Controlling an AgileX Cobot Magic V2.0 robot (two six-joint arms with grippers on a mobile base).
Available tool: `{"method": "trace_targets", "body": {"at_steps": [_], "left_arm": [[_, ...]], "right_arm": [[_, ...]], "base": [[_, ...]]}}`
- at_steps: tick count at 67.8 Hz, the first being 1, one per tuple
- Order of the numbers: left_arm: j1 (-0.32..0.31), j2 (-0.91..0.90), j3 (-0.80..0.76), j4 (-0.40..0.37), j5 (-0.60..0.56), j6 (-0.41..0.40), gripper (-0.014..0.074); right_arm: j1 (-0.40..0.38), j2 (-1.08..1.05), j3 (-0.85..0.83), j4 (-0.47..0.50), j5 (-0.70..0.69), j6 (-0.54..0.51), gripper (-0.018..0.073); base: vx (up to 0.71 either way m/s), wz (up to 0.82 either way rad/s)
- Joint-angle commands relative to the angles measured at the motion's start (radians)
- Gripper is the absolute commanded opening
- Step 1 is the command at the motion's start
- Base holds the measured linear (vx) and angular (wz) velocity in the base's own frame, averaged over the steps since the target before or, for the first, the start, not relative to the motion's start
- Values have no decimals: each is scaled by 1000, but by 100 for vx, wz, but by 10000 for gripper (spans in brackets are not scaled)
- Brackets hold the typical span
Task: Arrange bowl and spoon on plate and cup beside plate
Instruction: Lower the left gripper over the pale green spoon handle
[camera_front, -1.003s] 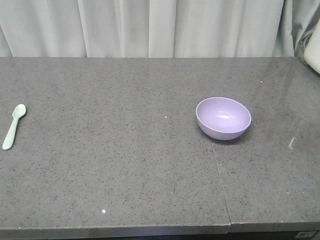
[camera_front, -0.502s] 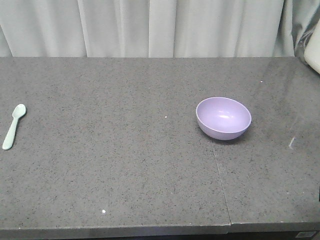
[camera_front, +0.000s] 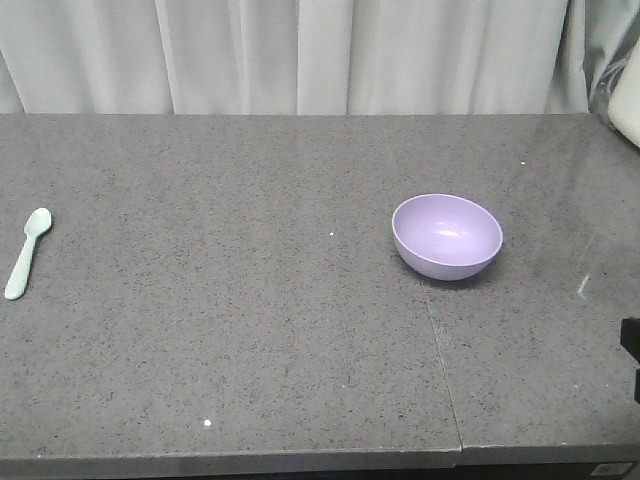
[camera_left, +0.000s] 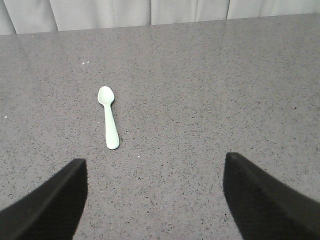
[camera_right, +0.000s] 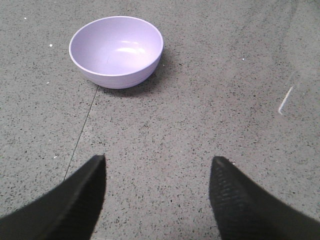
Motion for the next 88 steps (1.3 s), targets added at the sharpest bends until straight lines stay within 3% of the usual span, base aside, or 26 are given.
{"method": "trace_targets", "body": {"at_steps": [1,23,31,39,47,63,88], "left_arm": [[-5,50,-38,7,-64,-16,598],[-4,505,-183,194,91,-73,582],[35,692,-279,184,99,-76,582],[105,852,-409,105,121,-35,582],[136,1002,-533,35,148,20,582],[136,1223,-719,45,171,21,582],[139,1378,-873,77,188,18,582]], "right_arm": [[-7,6,-34,5,-65,-13,489],[-7,6,-34,9,-65,-13,488],[-7,6,-34,9,-65,-13,488],[-7,6,-34,9,-65,-13,488],[-7,6,-34,13,-64,-13,488],[-7,6,-34,15,-65,-13,488],[-7,6,-34,15,-65,-13,488]], "base": [[0,0],[0,0],[0,0],[0,0],[0,0],[0,0],[0,0]]}}
